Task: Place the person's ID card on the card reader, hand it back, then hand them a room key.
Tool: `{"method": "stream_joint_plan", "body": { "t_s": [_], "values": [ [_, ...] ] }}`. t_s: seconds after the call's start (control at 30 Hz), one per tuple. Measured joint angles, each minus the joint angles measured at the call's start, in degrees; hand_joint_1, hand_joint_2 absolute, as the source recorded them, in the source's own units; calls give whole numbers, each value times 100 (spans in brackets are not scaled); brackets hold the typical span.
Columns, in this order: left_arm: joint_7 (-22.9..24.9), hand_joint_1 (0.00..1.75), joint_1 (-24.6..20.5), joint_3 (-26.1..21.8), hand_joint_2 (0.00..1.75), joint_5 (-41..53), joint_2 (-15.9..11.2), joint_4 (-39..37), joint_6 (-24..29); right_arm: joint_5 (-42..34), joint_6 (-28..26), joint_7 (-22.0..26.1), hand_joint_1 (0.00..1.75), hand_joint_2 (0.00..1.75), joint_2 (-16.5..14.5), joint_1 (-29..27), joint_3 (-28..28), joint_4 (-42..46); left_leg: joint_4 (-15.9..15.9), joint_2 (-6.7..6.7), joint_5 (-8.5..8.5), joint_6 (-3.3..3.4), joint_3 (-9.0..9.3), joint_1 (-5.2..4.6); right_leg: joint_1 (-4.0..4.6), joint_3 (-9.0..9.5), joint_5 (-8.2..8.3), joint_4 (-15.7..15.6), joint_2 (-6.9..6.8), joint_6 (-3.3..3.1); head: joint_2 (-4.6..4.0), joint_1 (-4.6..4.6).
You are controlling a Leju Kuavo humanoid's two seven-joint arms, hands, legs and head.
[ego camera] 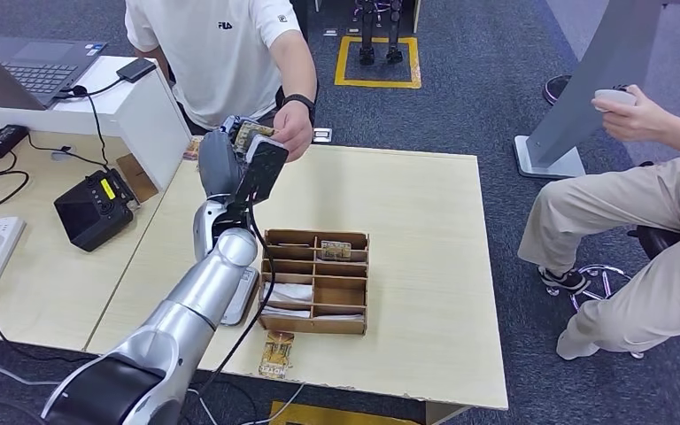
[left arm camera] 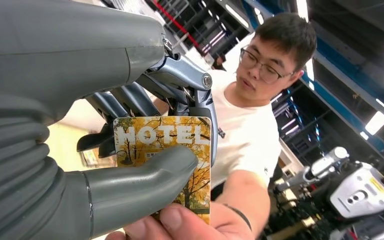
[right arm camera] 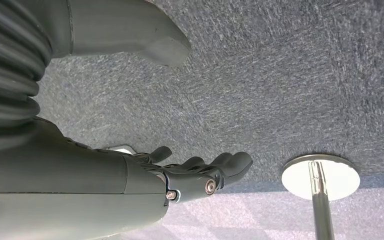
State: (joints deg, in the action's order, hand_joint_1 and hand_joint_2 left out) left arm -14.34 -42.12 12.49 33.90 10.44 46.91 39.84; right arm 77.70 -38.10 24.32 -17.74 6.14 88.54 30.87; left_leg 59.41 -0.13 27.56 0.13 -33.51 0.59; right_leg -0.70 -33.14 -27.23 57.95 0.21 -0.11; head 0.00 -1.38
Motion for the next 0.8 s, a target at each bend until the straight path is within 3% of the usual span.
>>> {"method": "stream_joint_plan", "body": {
  "t_s": [0.1,0.23,0.67,0.8],
  "values": [
    [-30,167,-1,-222,175,140,40,-86,1,-8,0,16,0,175,10,21,0,-41,0,0,0,0,0,0,0,0,0,0,0,0,0,1],
    [-26,4,-2,-378,175,216,83,-169,3,-8,0,17,0,175,19,47,0,-80,0,0,0,0,0,-1,0,0,0,0,0,0,0,1],
    [-659,0,58,-687,175,-674,188,-228,3,-115,0,59,0,175,27,67,0,-132,0,-1,0,0,0,-1,0,0,0,0,0,0,0,1],
    [-885,0,306,-683,0,-1308,185,216,4,-196,0,55,0,175,27,66,0,-130,0,0,0,0,0,0,0,0,0,0,0,0,0,1]
  ]
}}
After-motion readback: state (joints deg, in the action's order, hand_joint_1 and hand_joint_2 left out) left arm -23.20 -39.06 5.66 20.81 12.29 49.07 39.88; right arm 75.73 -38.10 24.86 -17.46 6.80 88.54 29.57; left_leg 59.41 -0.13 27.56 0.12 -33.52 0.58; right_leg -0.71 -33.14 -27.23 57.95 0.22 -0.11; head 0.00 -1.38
